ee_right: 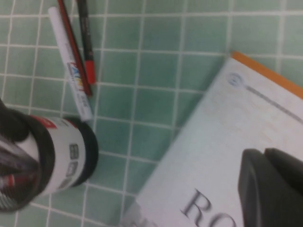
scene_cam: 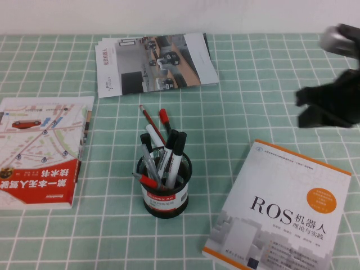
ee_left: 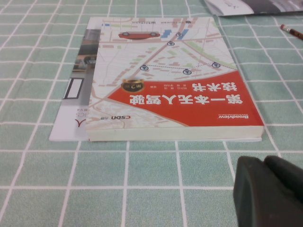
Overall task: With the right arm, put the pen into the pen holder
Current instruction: Pick up the pen on the table
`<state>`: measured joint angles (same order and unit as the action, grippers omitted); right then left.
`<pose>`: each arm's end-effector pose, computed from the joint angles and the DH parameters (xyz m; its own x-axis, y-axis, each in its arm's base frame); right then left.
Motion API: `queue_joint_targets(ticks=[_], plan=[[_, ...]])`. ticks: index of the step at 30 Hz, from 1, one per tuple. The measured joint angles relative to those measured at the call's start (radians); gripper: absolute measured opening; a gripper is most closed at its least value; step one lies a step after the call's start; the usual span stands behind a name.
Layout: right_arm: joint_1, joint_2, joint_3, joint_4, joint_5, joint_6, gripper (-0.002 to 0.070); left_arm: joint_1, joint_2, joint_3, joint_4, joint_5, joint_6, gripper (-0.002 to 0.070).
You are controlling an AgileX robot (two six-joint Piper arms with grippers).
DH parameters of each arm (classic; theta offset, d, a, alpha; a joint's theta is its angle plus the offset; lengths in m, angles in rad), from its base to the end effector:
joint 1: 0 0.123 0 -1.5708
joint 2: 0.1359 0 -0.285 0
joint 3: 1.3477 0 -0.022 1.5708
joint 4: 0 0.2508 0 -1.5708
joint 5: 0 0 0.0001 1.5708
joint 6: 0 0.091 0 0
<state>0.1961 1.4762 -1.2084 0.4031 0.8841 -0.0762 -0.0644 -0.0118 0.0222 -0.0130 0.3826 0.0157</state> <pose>0.2962 0.0870 0.3103 -0.8864 0.0053 -0.4629 -0.1781 0.9190 0.3517 0.0522 -0.0038 0.1720 -0.3002 0.0230 -0.9536 0.0701 0.9975 0.0020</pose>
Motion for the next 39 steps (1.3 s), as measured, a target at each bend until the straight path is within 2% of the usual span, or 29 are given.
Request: queue_joint_targets(ticks=[13,19,27,31,35,37,39], plan=[[0.241,0.458,-0.566,-0.184,0.104,0.154,-0.002,0.0,0.0,0.0,0.0,0.0,0.0,-0.0004],[0.285,0.67,-0.849,-0.205,0.216,0.157,-0.002,0.0,0.0,0.0,0.0,0.0,0.0,-0.0004],[0.319,0.89,-1.153,-0.2,0.274,0.161,-0.0016,0.0,0.0,0.0,0.0,0.0,0.0,-0.0004],[0.342,0.969,-1.246,-0.198,0.287,0.163,0.0048,0.0,0.0,0.0,0.0,0.0,0.0,-0.0004],[0.356,1.024,-1.289,-0.201,0.291,0.163,0.0202,0.0,0.0,0.0,0.0,0.0,0.0,-0.0004],[0.363,1.043,-1.296,-0.216,0.276,0.17,0.0253,0.0,0.0,0.0,0.0,0.0,0.0,-0.0003],[0.368,1.053,-1.296,-0.236,0.267,0.183,0.027,0.0,0.0,0.0,0.0,0.0,0.0,-0.0004]])
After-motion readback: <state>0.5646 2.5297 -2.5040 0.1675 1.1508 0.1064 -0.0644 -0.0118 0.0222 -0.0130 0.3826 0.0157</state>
